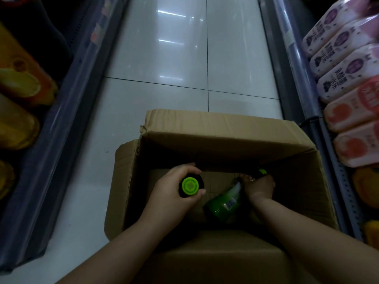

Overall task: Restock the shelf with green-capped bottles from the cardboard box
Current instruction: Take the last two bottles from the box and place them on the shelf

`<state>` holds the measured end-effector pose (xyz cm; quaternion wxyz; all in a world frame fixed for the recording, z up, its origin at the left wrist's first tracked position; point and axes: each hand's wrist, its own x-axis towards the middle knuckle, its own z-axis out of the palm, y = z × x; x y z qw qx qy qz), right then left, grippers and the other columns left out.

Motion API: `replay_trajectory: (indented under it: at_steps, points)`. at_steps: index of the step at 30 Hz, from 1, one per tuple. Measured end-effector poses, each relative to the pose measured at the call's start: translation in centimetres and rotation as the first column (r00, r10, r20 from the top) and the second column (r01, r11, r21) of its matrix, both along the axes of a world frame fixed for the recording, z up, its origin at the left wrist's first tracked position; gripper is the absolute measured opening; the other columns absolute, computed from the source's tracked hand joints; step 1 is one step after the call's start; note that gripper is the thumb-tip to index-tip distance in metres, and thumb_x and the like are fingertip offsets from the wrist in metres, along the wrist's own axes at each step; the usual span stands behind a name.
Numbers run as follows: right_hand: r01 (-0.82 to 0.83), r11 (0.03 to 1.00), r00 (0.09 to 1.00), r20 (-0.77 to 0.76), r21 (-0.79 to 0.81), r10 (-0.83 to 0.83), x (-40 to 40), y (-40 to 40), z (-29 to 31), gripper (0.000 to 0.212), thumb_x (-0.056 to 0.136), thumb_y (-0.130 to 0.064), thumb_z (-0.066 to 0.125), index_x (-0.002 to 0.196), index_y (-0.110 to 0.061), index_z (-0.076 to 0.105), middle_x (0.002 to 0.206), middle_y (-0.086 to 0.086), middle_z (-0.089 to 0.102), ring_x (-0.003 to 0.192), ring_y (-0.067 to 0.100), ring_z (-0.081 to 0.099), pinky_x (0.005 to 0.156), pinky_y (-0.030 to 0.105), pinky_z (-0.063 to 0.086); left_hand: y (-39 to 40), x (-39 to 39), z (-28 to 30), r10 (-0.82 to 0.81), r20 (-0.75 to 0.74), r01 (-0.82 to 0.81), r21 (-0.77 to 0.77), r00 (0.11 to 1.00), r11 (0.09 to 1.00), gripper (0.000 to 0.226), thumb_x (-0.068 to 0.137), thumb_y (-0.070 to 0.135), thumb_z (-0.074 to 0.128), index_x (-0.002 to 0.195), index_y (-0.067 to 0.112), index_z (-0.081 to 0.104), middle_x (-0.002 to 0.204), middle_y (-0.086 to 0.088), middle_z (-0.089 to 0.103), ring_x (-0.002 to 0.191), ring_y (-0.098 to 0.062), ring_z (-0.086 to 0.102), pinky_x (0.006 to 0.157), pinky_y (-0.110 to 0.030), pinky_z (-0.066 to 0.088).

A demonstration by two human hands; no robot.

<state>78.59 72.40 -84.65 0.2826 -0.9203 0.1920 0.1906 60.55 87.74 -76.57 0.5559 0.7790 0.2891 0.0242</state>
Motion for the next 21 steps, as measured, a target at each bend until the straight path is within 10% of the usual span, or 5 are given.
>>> replay_trajectory:
  at_steps: [21]
  points:
    - [0.148,0.951,0.989,-0.015,0.272,-0.150,-1.3,-1.0,-0.2,0.072,0.070,-0.033,0.082,0.130,-0.009,0.049,0.124,0.018,0.060,0.110,0.035,0.059,0.092,0.043,0.051,0.9,0.1,-0.5,0.052,0.063,-0.050,-0.033,0.997,0.998,0.033,0.078,0.027,0.075,0.108,0.034,0.063,0.122,0.020,0.055,0.106,0.020,0.043,0.079,0.005,0.032]
